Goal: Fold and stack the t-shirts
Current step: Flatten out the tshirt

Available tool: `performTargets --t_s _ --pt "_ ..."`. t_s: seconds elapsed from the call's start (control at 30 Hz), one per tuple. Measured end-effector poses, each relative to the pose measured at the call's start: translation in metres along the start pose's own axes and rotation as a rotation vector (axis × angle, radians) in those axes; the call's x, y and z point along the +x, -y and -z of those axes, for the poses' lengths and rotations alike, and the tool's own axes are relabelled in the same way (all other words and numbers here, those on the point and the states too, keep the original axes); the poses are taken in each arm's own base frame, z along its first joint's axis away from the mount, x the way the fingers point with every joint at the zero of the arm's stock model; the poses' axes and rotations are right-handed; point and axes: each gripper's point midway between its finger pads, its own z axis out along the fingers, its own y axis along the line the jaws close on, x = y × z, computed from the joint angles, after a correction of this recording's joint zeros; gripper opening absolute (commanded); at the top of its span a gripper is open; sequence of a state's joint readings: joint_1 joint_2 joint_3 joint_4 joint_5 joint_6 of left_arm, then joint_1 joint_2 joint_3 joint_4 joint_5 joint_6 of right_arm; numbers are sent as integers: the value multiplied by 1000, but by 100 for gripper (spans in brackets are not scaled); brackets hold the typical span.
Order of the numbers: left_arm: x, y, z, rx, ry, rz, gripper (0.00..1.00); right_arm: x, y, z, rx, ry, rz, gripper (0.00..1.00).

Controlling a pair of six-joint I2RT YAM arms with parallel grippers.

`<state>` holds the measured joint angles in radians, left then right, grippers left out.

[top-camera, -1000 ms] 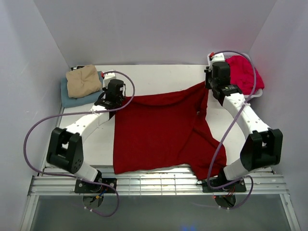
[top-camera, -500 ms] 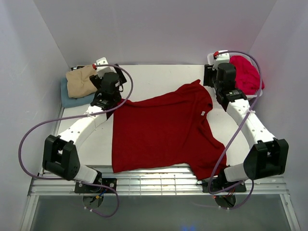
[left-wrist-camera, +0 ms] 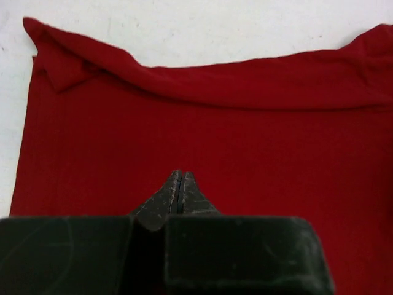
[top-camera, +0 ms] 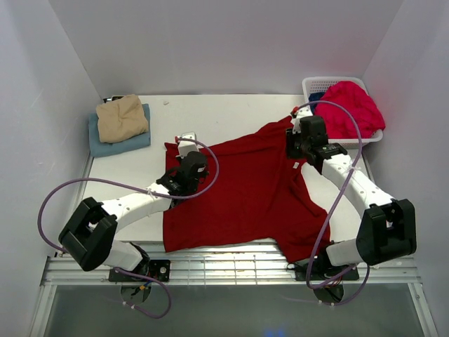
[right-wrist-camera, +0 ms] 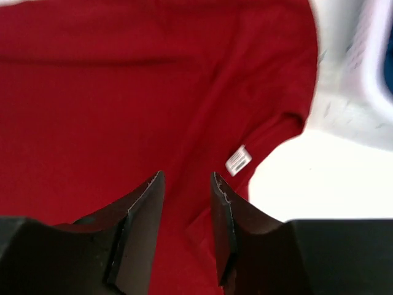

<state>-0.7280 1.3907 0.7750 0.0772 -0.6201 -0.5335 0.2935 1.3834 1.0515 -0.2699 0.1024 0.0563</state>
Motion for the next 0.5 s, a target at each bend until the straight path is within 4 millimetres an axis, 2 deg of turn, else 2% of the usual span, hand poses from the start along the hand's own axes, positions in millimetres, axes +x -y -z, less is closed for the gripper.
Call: performTargets --t_s 0.17,0.27,0.5 --pt "19 0 3 14 -52 21 4 48 -10 -4 6 -153 19 45" --pt "27 3 5 34 -77 32 10 70 -7 -3 36 -219 19 46" --pt "53 5 2 39 -148 37 11 117 3 -6 112 -368 22 46"
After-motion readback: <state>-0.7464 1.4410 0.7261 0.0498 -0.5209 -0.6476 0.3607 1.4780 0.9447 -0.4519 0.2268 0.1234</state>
